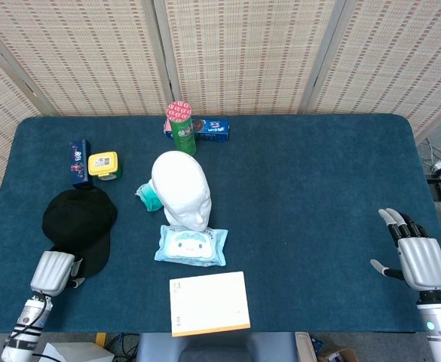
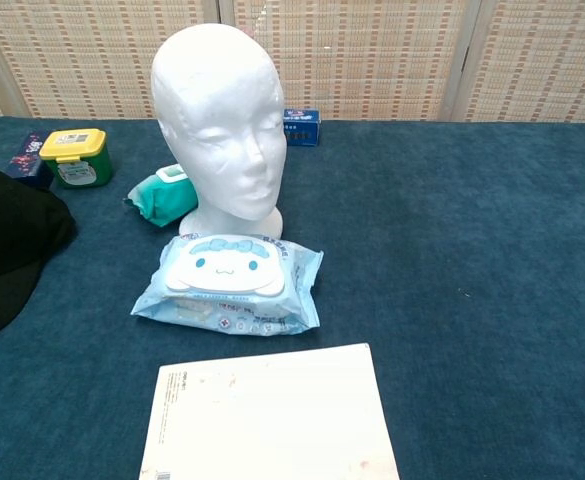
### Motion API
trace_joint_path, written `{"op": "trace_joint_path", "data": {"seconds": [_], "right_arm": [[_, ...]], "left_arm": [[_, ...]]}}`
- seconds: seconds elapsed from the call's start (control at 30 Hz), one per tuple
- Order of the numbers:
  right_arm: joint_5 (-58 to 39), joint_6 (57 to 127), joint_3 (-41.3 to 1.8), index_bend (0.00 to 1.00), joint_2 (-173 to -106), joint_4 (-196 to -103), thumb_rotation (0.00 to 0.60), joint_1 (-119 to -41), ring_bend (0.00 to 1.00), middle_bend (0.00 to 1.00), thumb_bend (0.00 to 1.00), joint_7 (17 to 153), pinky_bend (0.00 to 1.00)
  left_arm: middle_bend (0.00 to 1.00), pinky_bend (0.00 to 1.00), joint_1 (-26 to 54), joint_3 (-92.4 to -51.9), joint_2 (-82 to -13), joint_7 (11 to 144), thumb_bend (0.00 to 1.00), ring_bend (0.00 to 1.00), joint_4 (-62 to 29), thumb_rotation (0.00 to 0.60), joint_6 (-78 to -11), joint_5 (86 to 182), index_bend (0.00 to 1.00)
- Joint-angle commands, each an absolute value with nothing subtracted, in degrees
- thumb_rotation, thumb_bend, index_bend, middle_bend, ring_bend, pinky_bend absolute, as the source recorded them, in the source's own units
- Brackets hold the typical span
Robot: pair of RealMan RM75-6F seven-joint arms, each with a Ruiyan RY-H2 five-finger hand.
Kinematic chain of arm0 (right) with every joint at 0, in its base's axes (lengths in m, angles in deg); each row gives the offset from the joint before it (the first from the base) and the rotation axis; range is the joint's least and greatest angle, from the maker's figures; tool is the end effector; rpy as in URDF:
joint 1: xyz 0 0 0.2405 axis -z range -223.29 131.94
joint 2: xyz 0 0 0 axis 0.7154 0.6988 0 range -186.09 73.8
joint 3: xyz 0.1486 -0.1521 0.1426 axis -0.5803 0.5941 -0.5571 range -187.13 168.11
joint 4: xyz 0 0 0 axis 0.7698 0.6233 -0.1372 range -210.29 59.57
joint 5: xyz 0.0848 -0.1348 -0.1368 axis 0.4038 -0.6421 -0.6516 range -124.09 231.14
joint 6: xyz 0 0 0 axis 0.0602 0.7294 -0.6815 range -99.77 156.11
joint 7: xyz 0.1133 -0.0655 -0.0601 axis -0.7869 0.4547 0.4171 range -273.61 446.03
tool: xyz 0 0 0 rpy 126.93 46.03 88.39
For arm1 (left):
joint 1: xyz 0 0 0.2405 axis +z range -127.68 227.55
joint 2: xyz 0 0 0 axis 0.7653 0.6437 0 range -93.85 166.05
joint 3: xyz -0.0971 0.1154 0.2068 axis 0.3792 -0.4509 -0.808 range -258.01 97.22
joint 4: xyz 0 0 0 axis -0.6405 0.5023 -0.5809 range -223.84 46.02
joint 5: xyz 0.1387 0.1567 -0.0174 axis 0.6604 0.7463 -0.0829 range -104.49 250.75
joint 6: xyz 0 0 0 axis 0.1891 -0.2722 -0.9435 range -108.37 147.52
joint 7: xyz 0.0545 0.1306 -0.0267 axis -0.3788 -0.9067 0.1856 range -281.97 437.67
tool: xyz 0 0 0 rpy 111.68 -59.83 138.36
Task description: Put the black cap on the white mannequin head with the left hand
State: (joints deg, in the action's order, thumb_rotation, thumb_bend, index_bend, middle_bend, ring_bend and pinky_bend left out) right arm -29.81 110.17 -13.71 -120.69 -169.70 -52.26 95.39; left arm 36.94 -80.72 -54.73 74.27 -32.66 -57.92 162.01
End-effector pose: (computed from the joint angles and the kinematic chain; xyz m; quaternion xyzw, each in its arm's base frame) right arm -0.3044 -0.1943 0.1520 0.6163 -0.3629 0.3476 0.6063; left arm -0.3479 0.2234 0.0350 -0.7016 -0.3102 -0.3114 0.5608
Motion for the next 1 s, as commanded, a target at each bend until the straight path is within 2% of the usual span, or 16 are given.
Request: {"op": "trace_joint_path", "data": {"seconds": [0.03,0.33,0.43,0.53,0.7,0.8,1.0], "right_arm": [[-29.8,110.2,-13.7,0.08,-120.7,-169.7,0.6,-52.3,0.13,0.14,0.0,95.4,0.26],[-29.8,110.1,-13.7,0.08,-120.7,-169.8,0.6,-52.3,0.13,0.14,0.0,95.5,0.26],[-29.8,110.1,-13.7,0.08,-120.7,-169.8,0.6,-52.3,0.13,0.14,0.0,95.5,0.26],[-29.8,110.2,-13.7,0.08,-120.7,-169.8,0.6,-52.3,0.13,0.14,0.0,95.5,0.26],[-29.8,110.1,-13.7,0.08,-120.7,-169.7,0.6,-52.3,0.13,0.14,0.0,95.5,0.26],[-29.8,110.1,-13.6,0.08,-120.7,-169.8,0.6,-52.3,0.13,0.14,0.0,95.7,0.26],[-29.7,110.1,-13.6,0.08,-120.7,-169.8,0.6,-52.3,0.13,0.14,0.0,95.8,0.26]], "left_arm": [[0.86,0.47,36.9,-80.2,-55.7,74.2,0.0,0.54,-34.0,0.6,-58.6,161.7,0.82],[0.82,0.48,37.2,-78.6,-58.3,77.3,0.01,0.53,-38.2,0.6,-62.7,161.6,0.79],[0.75,0.48,37.3,-77.8,-59.5,79.3,0.01,0.48,-39.9,0.6,-65.4,162.0,0.73],[0.68,0.48,37.4,-77.1,-61.0,82.2,0.01,0.39,-42.5,0.6,-68.9,162.7,0.66],[0.47,0.48,37.4,-76.3,-63.4,87.2,0.01,0.27,-46.9,0.6,-73.4,163.5,0.5],[0.42,0.48,37.2,-76.0,-64.6,90.4,0.01,0.26,-49.6,0.6,-75.8,164.2,0.47],[0.39,0.47,36.8,-76.5,-66.3,96.4,0.01,0.25,-54.4,0.6,-78.1,165.1,0.45]]}}
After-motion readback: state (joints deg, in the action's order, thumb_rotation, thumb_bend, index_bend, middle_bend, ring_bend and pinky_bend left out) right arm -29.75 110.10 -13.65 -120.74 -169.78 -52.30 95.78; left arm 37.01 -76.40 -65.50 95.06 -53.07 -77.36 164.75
